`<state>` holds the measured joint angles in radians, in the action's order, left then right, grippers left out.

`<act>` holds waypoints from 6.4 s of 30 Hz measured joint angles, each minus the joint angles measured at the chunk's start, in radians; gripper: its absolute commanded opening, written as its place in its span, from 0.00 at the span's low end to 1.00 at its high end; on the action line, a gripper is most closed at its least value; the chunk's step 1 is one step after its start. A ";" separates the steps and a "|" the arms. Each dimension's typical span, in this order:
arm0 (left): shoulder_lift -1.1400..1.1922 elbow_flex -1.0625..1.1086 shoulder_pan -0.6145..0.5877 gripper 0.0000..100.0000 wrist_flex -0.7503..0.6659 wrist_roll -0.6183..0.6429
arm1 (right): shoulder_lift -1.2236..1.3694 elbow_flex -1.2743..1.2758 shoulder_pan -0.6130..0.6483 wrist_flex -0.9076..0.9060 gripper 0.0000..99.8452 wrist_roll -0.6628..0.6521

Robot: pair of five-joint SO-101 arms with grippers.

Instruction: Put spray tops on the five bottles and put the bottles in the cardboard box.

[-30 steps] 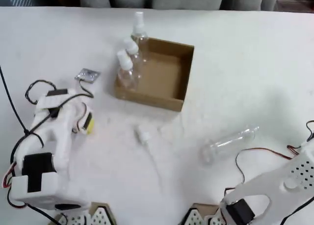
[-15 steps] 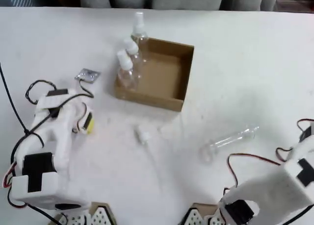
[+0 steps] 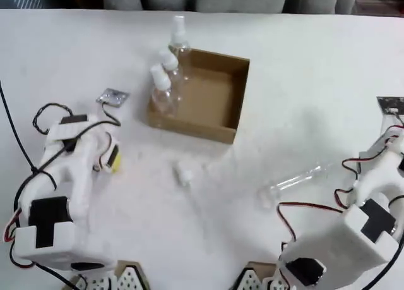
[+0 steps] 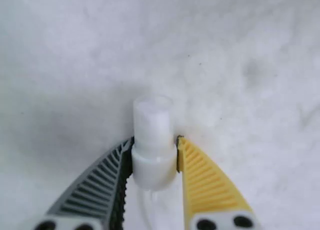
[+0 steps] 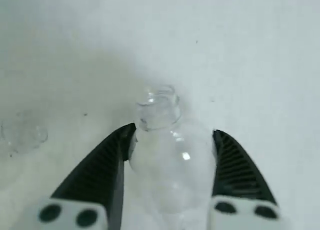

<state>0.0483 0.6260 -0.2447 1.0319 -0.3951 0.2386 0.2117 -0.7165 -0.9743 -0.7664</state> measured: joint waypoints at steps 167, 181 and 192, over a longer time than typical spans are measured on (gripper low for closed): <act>-0.927 -0.374 0.532 0.02 -0.344 0.430 | -1.774 1.456 1.439 0.872 0.01 0.902; -0.740 -0.663 0.643 0.02 -0.006 0.373 | -1.939 1.470 1.441 0.761 0.01 0.902; -0.634 -0.876 0.694 0.02 0.219 0.373 | -1.942 1.470 1.445 0.758 0.01 0.902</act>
<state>-0.5854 -0.2501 0.4488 1.2513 -0.0222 -1.7039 1.6817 0.7288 -0.2163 0.1358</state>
